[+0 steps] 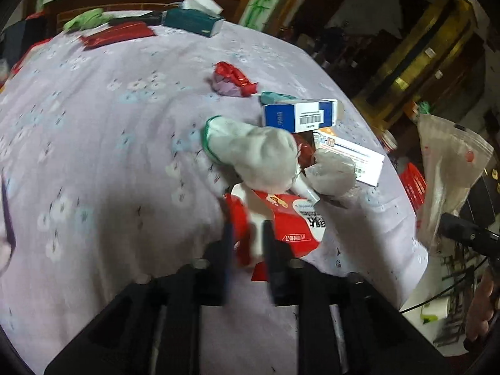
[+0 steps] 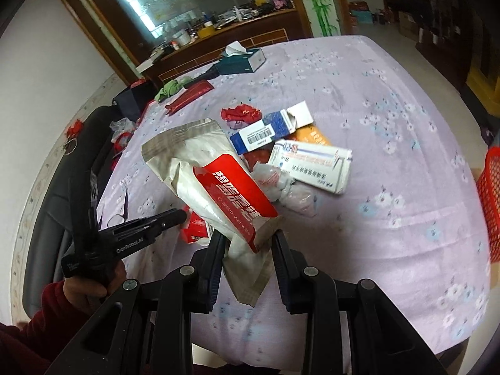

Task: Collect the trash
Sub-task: 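Grasp the red-and-white wrapper with the left tool while the right tool holds the snack bag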

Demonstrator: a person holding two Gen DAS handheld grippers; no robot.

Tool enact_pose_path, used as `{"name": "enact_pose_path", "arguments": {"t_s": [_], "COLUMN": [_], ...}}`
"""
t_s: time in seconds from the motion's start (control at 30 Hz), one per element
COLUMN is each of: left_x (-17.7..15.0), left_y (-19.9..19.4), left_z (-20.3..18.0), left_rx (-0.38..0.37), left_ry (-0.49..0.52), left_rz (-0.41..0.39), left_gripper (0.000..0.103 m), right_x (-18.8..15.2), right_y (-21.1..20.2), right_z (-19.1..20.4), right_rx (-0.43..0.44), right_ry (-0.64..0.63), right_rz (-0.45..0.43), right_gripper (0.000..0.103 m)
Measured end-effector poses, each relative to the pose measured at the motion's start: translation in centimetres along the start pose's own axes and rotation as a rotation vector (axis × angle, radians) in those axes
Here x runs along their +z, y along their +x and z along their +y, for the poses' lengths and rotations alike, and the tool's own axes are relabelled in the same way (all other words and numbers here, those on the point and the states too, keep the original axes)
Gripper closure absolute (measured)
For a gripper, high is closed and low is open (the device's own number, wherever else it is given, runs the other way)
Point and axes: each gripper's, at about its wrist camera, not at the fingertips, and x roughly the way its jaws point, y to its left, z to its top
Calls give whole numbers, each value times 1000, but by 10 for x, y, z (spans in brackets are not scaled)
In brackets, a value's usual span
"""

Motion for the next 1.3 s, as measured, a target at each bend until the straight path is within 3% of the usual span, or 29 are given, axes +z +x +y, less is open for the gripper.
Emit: {"name": "enact_pose_path", "arguments": {"t_s": [0.07, 0.17, 0.33, 0.5, 0.57, 0.67, 0.8, 0.97, 1.17, 1.3], "left_x": [-4, -3, -5, -18, -19, -18, -13, -9, -1, 1], "left_y": [-4, -9, 8, 31, 33, 35, 33, 22, 29, 42], "left_z": [-2, -7, -25, -52, -58, -60, -61, -52, -22, -33], "left_rx": [43, 72, 164, 343, 408, 444, 418, 292, 178, 100], "left_ry": [-42, -106, -127, -82, -57, -40, -13, 3, -87, -44], "left_rz": [-25, -61, -22, 22, 7, 6, 16, 2, 41, 71], "left_gripper": [38, 36, 35, 28, 25, 23, 23, 20, 20, 20], "right_x": [0, 2, -2, -11, -13, -18, -24, -28, -36, -44], "right_y": [-6, -17, -32, -38, -36, -35, -37, -44, -45, -45], "right_z": [-8, -24, -52, -67, -69, -69, -63, -55, -42, -36], "right_rx": [10, 29, 70, 110, 130, 134, 115, 65, 14, -29], "right_ry": [-16, -38, -78, -105, -97, -92, -61, -5, 51, 85], "right_rz": [-1, -1, 3, 16, 26, 29, 5, -35, -53, -62], "right_gripper": [70, 70, 70, 70, 70, 70, 70, 70, 70, 70]}}
